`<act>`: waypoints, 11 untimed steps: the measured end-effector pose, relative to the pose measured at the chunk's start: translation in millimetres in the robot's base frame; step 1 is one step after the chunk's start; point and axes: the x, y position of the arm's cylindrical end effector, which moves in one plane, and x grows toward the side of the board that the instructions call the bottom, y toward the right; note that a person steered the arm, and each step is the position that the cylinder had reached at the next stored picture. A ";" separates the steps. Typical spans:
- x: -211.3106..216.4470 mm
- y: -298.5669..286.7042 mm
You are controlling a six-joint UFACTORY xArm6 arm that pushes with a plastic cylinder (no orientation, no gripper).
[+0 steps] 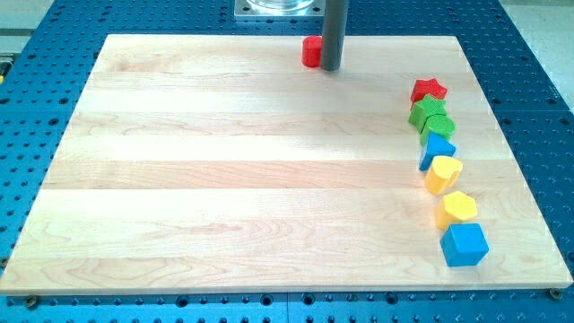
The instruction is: Move the red star diagonally to the red circle
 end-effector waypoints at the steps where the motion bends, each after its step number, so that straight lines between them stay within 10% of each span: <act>1: 9.4 -45.2; 3: 28.6 194.8; 4: 85.6 217.4; 7: 90.0 45.7; 9: 114.2 59.6; 11: 103.7 -96.1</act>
